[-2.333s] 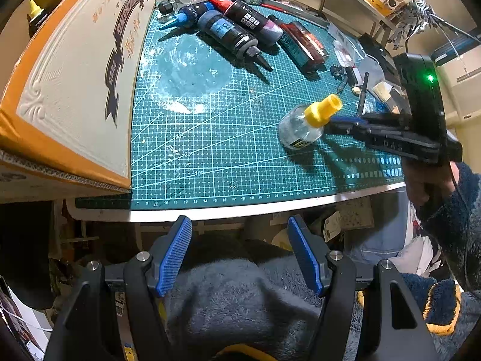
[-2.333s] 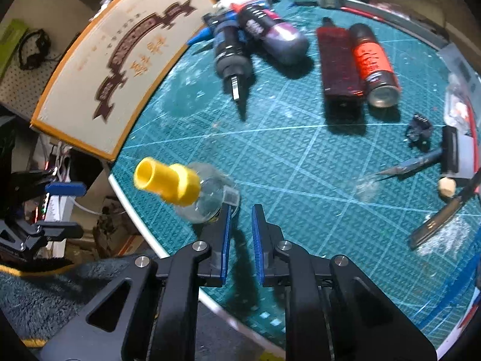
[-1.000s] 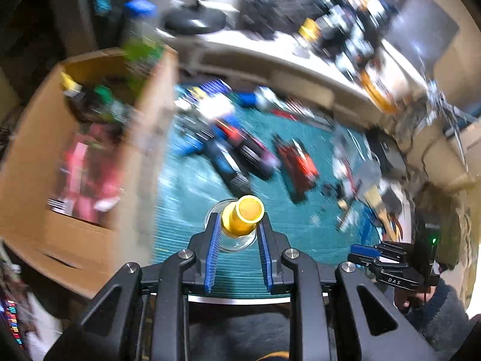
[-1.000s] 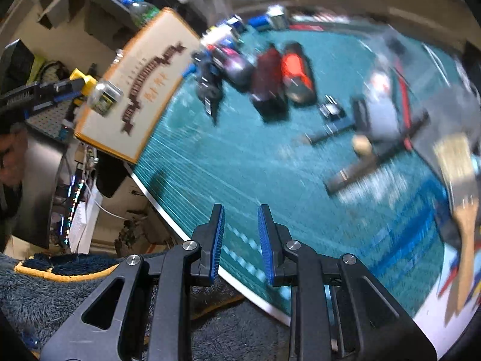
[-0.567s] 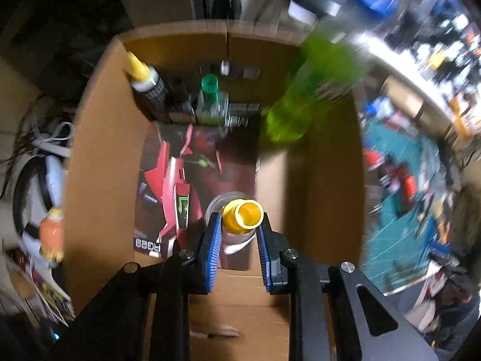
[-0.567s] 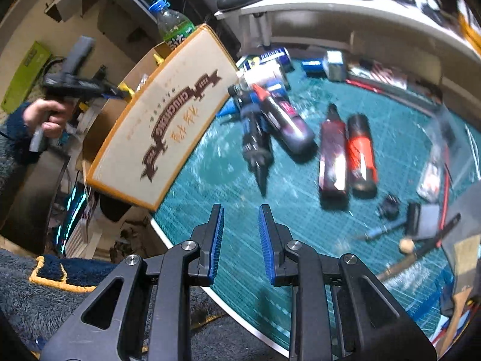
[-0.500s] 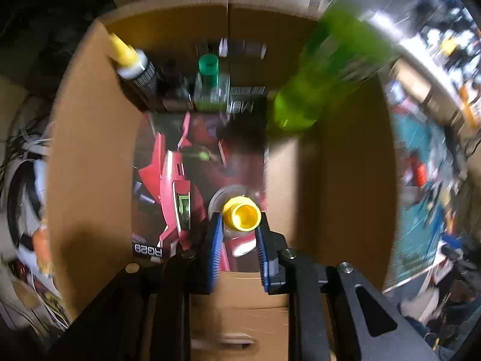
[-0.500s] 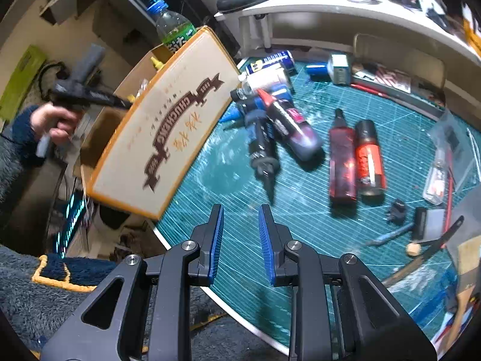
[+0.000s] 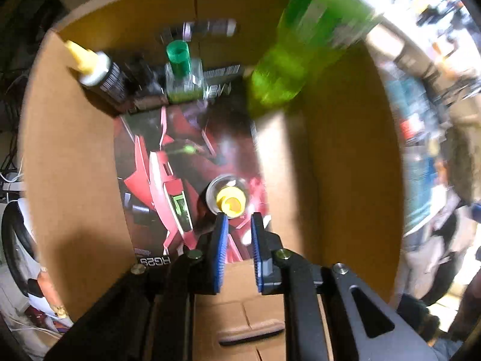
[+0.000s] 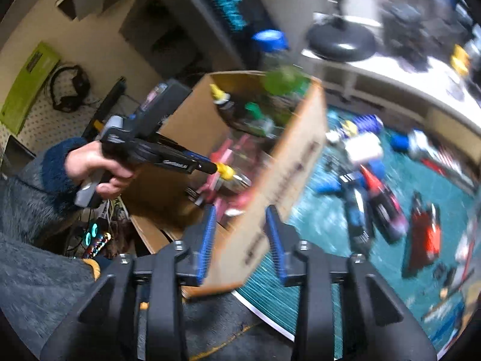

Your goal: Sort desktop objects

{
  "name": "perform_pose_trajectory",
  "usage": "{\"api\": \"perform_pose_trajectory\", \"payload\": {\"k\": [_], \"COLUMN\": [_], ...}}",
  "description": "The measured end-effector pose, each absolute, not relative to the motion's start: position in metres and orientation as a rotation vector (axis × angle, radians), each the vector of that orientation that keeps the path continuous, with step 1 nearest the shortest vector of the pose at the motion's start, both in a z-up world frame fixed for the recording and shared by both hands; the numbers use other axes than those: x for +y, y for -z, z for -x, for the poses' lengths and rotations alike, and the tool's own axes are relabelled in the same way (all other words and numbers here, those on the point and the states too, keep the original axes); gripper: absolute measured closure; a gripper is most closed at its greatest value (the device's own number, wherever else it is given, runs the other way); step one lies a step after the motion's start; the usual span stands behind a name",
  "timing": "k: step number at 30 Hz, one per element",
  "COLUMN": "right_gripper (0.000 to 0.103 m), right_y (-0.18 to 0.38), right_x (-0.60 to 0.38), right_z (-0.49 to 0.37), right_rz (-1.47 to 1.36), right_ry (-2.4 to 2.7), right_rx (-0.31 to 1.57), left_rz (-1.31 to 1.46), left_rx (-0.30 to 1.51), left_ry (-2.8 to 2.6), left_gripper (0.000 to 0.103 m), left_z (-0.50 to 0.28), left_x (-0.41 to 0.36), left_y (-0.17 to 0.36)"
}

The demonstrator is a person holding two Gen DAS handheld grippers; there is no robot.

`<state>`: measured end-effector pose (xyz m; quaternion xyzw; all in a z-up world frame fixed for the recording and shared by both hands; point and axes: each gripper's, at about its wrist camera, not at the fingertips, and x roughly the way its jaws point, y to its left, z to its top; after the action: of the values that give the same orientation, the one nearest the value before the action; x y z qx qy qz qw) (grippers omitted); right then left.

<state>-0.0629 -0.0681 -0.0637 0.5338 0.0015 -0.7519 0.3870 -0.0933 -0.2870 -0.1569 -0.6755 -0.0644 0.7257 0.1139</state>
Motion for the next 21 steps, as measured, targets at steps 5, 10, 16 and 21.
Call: {"api": "perform_pose_trajectory", "payload": {"k": [5,10,16,21], "right_gripper": [0.068,0.069,0.073,0.082], "right_y": [0.076,0.126,0.192,0.213], "right_x": [-0.155,-0.232,-0.267,-0.269], "right_z": [0.082,0.098,0.111,0.119], "right_rz": [-1.419,-1.531,-1.663,-1.728], "right_ry": [1.817,1.727,1.678,1.668], "right_rx": [0.195,0.394,0.556,0.567], "left_rz": [1.755,1.791,1.795,1.770], "left_rx": [-0.250,-0.368,-0.479,-0.501], "left_ry": [-2.407,-2.497,-2.496,-2.467], "left_gripper": [0.036,0.036,0.036,0.036], "left_z": [0.045,0.014,0.004,0.006], "left_x": [-0.336,-0.387,-0.413,-0.415], "left_y": [0.100,0.097,0.100,0.105]}}
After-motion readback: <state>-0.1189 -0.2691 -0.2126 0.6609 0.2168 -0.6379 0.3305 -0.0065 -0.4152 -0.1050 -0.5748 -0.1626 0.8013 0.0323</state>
